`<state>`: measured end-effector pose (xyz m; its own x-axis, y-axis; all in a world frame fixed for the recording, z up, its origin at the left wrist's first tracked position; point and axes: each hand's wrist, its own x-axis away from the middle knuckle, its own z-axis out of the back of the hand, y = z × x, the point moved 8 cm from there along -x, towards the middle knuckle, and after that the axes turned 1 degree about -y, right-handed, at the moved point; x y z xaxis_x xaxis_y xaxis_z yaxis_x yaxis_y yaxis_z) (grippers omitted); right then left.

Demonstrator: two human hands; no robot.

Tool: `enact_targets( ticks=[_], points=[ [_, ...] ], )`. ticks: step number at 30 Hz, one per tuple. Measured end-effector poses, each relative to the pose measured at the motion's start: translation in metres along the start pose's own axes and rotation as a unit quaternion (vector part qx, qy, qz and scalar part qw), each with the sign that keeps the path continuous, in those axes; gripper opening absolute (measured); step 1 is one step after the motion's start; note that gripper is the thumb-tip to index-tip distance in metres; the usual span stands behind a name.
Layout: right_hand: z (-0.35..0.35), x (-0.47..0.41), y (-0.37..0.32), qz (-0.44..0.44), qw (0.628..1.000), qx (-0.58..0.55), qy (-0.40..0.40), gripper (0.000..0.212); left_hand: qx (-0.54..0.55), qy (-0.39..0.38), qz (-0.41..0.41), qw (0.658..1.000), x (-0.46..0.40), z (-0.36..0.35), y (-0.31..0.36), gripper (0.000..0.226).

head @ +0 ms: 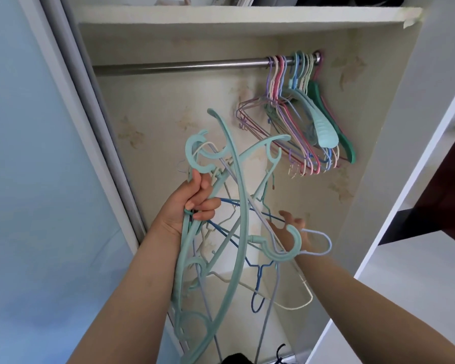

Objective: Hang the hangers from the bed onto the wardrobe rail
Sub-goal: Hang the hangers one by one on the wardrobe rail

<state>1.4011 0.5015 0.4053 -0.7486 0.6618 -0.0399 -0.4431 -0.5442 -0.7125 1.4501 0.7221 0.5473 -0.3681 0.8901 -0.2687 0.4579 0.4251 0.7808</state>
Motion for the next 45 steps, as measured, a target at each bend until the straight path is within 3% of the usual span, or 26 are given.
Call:
enact_targets(
  ticks=[2,5,6,9,11,13,16,20,26,30,33,37,42,45],
  points=[
    [0.008,-0.002,-0.019,0.054,0.998,-0.001,0.028,0.049,0.005,-0.057,0.023,0.998,0.001,-0.013,-0.001,0.028],
    [0.000,-0.009,-0.040,0.099,0.984,-0.098,-0.107,0.017,0.015,-0.107,0.046,0.993,0.006,-0.020,-0.003,0.030],
    [-0.001,-0.008,-0.045,0.092,0.972,-0.144,-0.161,0.011,0.011,-0.100,0.046,0.994,0.007,-0.018,-0.003,0.029],
    [0.003,-0.004,-0.046,0.011,0.919,-0.304,-0.251,0.021,-0.030,-0.010,0.019,0.999,0.013,-0.007,0.000,0.022],
    [0.009,-0.009,-0.034,-0.038,0.915,-0.330,-0.231,0.035,-0.077,0.074,-0.014,0.994,0.017,-0.001,0.002,0.027],
    [0.025,-0.017,-0.026,-0.023,0.955,-0.256,-0.145,0.043,-0.116,0.124,-0.034,0.985,0.019,0.002,0.000,0.036],
    [0.046,-0.021,-0.021,-0.019,0.982,-0.181,-0.043,0.041,-0.102,0.136,-0.039,0.985,0.018,0.002,-0.010,0.040],
    [0.063,-0.024,-0.020,-0.013,0.989,-0.144,-0.010,0.029,-0.098,0.153,-0.040,0.983,0.018,0.012,-0.014,0.044],
    [0.082,-0.030,-0.025,-0.019,0.994,-0.108,-0.017,0.028,-0.147,0.195,-0.031,0.969,0.018,0.030,-0.011,0.036],
    [0.091,-0.030,-0.032,-0.012,0.995,-0.096,-0.016,0.032,-0.258,0.281,0.011,0.924,0.021,0.035,-0.002,0.024],
    [0.092,-0.029,-0.036,-0.006,0.996,-0.087,-0.026,0.036,-0.323,0.281,0.056,0.902,0.021,0.029,0.000,0.013],
    [0.088,-0.027,-0.034,-0.003,0.993,-0.108,-0.056,0.044,-0.374,0.291,0.110,0.874,0.023,0.034,-0.002,0.018],
    [0.064,-0.018,-0.021,-0.005,0.976,-0.152,-0.154,0.040,-0.319,0.277,0.068,0.904,0.018,0.027,-0.003,0.018],
    [0.060,-0.016,0.000,-0.029,0.975,-0.184,-0.120,0.038,-0.185,0.290,0.038,0.938,0.015,0.034,-0.003,0.011]
  ],
)
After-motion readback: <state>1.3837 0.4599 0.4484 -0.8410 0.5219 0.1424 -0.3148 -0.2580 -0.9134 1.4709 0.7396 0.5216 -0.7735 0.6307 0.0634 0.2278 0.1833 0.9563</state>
